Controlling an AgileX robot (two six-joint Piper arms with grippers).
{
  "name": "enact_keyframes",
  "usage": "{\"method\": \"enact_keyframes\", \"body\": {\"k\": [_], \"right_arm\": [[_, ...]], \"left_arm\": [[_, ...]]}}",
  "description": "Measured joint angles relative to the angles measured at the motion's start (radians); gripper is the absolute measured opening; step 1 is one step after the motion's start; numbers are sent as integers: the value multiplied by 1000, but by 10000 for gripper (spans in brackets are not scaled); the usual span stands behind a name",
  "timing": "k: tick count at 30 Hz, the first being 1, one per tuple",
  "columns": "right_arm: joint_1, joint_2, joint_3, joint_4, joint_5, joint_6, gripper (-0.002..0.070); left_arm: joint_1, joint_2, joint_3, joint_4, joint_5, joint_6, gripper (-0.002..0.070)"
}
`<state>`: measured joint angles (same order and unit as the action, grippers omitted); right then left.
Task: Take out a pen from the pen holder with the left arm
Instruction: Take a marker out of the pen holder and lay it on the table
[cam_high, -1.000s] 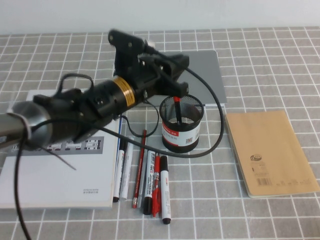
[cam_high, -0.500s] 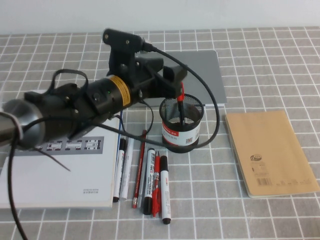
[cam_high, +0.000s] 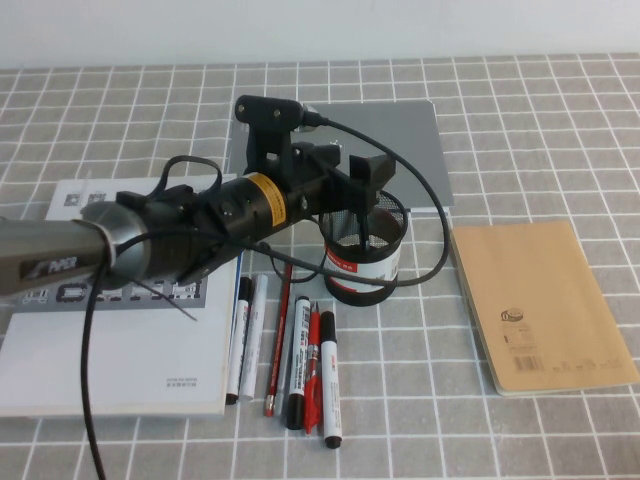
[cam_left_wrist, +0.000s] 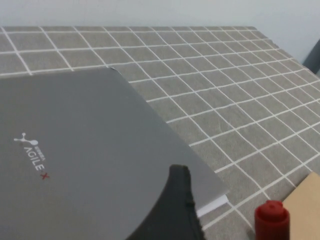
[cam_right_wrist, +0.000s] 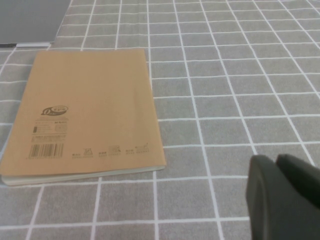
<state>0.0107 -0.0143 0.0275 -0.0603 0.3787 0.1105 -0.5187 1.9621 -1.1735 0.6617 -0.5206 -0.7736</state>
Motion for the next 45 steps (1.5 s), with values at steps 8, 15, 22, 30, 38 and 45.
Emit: {"method": "enact_keyframes", "body": {"k": [8, 15, 22, 30, 38, 45], "right_arm": [[0, 0, 0, 0, 0, 0, -13], [0, 0, 0, 0, 0, 0, -13], [0, 0, 0, 0, 0, 0, -13], [0, 0, 0, 0, 0, 0, -13], [0, 0, 0, 0, 0, 0, -13], [0, 0, 0, 0, 0, 0, -13]], "left_arm": [[0, 37, -22, 7, -6, -57, 378], [0, 38, -22, 14, -4, -86, 230], [0, 30, -22, 23, -33, -67, 56], [0, -91, -24, 92, -22, -8, 56], [-44, -321, -31, 179, 246, -78, 56], [-99, -506, -31, -88, 704, 136, 56]]}}
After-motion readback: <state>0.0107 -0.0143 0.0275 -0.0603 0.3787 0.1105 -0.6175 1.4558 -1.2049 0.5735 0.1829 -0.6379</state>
